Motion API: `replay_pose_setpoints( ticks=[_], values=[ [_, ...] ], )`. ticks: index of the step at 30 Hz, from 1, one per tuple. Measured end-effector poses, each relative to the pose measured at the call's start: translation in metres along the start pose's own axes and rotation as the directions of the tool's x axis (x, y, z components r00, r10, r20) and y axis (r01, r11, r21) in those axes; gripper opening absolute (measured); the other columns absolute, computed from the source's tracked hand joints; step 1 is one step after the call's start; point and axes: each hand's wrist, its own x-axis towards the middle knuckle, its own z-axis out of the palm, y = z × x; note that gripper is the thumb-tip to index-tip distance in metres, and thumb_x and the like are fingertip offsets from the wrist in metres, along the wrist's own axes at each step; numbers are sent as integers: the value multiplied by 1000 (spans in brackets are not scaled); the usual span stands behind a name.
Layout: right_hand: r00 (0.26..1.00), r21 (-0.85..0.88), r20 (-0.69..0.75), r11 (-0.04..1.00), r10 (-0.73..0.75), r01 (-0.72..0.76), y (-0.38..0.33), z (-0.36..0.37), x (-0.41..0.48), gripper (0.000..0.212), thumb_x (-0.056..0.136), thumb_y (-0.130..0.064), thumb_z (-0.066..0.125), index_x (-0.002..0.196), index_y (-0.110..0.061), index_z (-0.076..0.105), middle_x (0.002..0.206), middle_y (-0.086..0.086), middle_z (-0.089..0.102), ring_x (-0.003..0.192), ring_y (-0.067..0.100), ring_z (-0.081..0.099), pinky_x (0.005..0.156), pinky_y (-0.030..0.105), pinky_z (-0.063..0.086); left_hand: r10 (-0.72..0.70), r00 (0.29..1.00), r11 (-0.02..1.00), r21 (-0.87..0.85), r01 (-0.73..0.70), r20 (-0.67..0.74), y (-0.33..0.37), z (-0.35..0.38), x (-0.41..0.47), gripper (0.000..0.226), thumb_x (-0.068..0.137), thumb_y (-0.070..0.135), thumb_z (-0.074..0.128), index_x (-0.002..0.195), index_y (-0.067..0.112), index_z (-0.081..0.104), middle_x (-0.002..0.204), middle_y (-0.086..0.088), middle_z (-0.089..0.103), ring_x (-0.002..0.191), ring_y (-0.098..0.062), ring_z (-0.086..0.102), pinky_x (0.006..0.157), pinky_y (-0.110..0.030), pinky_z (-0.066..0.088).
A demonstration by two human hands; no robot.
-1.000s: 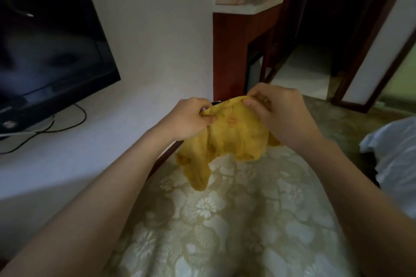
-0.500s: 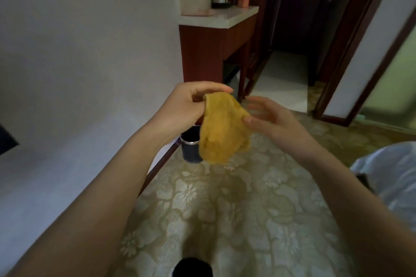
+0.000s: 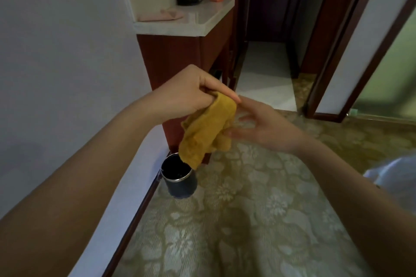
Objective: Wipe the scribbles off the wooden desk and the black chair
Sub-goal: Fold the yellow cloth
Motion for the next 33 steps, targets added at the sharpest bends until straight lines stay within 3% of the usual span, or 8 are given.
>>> replay_pose_setpoints(
  ticks=[4,7,11,18,23,27,30,33],
  values=[
    [998,-61,57,998,-27,30,48,-49,72,20,85,-13,67,105,-14,61,99,-2,64,92,4,60,85,21,46,3,998,1000,-15,-2,60,-36,-24,76,28,85,-3,61,96,21,73,86,8,74,87,-1,67,73,-10,48],
    [995,-73,84,996,-54,60,88,-92,133,13,87,-24,54,99,-18,58,90,8,63,79,16,59,71,32,48,-80,996,970,-233,68,-42,-68,-33,138,25,89,0,55,98,17,70,85,6,73,86,-6,68,71,-15,52],
    [991,-208,81,971,-107,122,138,-144,217,20,100,-23,44,99,-12,61,91,10,62,83,18,58,76,33,45,-206,964,913,-389,126,-170,-97,-48,218,27,92,0,49,99,18,67,85,5,70,81,-6,66,69,-19,54],
    [960,-269,98,922,-263,280,185,-207,342,20,98,-19,48,98,-13,67,84,4,66,75,10,59,67,28,48,-256,893,947,88,308,-371,-131,-92,320,20,90,13,57,91,26,72,85,6,71,80,-6,64,70,-20,51],
    [966,-22,91,969,-243,246,200,-234,437,14,95,-19,54,94,-19,68,80,-2,66,63,5,63,54,12,46,-525,814,802,-465,375,-250,-161,-134,376,21,90,26,56,102,18,70,95,-3,73,85,-14,70,68,-27,56],
    [942,-76,64,940,-330,334,216,-238,519,16,96,-24,52,97,-16,66,80,1,62,67,8,60,61,23,48,-585,777,712,-606,355,-232,-194,-164,419,27,91,36,48,96,17,67,87,-6,72,73,-16,70,56,-25,55],
    [930,-19,5,929,-368,368,218,-239,596,12,96,-21,55,96,-16,65,81,-3,59,75,12,63,64,24,56,-588,693,745,-612,264,-417,-217,-199,460,26,98,32,43,96,16,64,83,-4,68,70,-16,69,58,-26,57],
    [890,30,-88,892,-448,452,216,-239,668,8,93,-12,57,90,-15,64,73,-11,55,70,0,59,68,15,52,-487,585,857,-485,176,-649,-237,-238,498,23,99,25,45,110,15,63,100,-5,67,88,-18,68,72,-28,58]
  ],
)
